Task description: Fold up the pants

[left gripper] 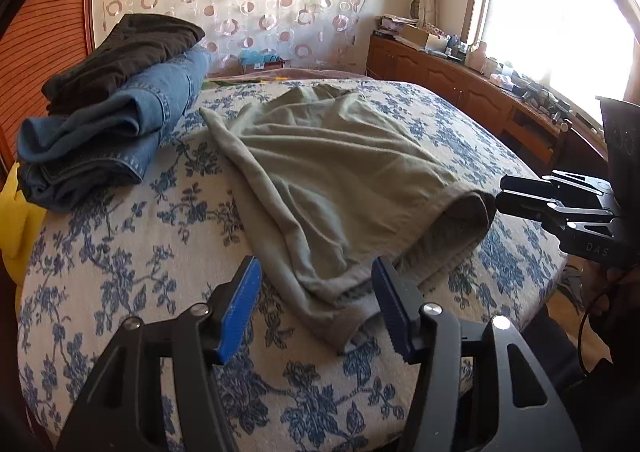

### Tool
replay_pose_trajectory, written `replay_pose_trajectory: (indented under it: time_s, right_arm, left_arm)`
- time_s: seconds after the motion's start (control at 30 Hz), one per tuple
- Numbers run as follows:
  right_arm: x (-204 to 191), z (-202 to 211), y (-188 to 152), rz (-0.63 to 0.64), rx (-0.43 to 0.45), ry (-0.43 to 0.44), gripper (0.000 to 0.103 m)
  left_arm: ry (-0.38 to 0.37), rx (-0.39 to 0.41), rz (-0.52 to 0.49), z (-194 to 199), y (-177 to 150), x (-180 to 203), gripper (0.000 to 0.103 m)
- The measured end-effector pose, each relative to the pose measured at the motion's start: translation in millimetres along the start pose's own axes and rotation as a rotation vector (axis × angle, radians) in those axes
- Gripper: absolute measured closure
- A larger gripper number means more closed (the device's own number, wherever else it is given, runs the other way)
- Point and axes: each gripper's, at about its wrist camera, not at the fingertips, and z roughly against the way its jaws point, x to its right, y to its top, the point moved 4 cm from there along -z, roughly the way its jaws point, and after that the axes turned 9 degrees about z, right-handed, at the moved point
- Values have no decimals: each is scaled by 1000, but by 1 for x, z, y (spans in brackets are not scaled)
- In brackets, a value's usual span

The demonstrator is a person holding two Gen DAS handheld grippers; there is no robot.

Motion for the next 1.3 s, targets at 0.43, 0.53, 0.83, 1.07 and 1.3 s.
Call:
replay_pose_trajectory:
  time_s: [0.43, 0.53, 0.83, 1.07, 1.3]
  right_arm:
    - [-17, -16, -2, 55, -38, -27, 69]
    - [-15, -22, -2, 59, -55, -52, 69]
    - [-12, -28, -8, 29, -65, -40, 69]
    - [-12, -27, -7, 14, -51, -31, 65]
    - [-19, -26, -1, 40, -35, -27, 61]
  left_arm:
    - [-12, 26, 28, 11, -11, -1, 63]
    - [-19, 27, 17, 13, -14, 3, 70]
    - [-47, 17, 4, 9, -14, 11, 77]
    - [-12, -21, 21, -6, -13, 6, 77]
    - [-42, 26, 1, 2, -9, 9, 95]
